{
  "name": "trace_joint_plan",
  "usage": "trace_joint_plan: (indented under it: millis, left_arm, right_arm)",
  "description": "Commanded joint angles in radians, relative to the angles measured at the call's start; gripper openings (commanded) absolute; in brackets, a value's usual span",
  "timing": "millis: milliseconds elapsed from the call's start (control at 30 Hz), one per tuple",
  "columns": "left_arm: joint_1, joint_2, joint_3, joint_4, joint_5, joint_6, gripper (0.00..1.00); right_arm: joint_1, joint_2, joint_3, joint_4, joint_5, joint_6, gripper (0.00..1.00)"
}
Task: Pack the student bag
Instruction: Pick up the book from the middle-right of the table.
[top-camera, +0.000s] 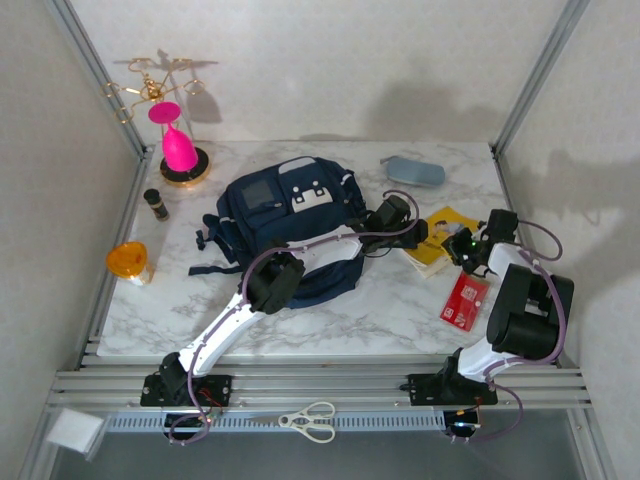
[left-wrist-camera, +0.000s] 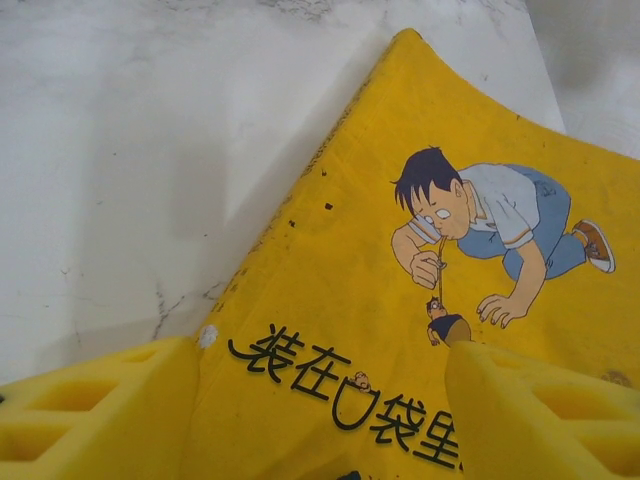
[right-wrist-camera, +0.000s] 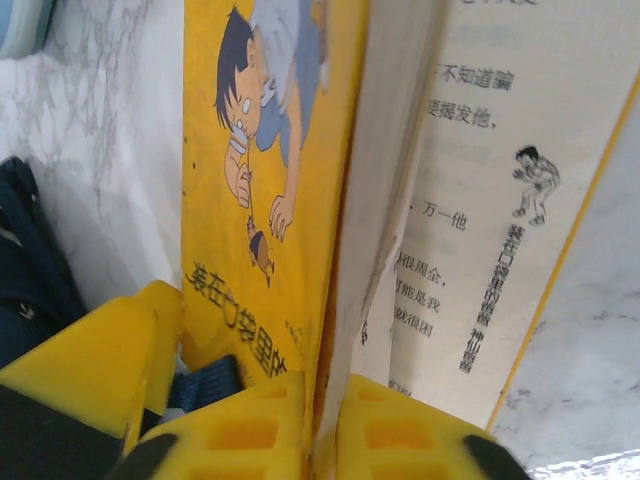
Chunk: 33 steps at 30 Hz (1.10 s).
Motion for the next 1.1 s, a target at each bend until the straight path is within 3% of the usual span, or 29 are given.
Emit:
trace_joint_plan:
  millis: [0, 233, 433, 533, 667, 900, 1067]
  left_arm:
    - [-0.014, 0.02, 0.023, -0.099, 0.058, -0.01, 0.66]
    - [0.018, -0.074, 0.078, -0.123, 0.058, -0.004, 0.75]
    - [0.056, -0.279, 0.009, -0.167, 0.068, 0.055, 0.8]
    - [0.069, -0.425, -0.108, -0.14, 0.065, 0.071, 0.83]
    - [0.086, -0.637, -0.298, -0.111, 0.06, 0.112, 0.85]
    - [0.143, -1.044, -0.731, -0.055, 0.007, 0.117, 0.92]
    - [0.22, -1.299, -1.025, -0.006, 0.072, 0.09, 0.98]
  right_arm:
    - [0.01, -0.006, 0.047, -0.014, -0.025, -0.013, 0.02]
    - [0.003, -0.085, 0.119, -0.076, -0.01, -0.049, 0.0]
    - [0.003, -0.181, 0.242, -0.202, -0.012, -0.093, 0.0]
    - [0.005, -0.227, 0.29, -0.26, -0.046, -0.104, 0.0]
    - [0.049, -0.286, 0.351, -0.277, -0.178, -0.123, 0.0]
    - [0.228, -0.311, 0.446, -0.349, -0.303, -0.187, 0.0]
    - [0.363, -0.295, 0.459, -0.341, -0.397, -0.244, 0.0]
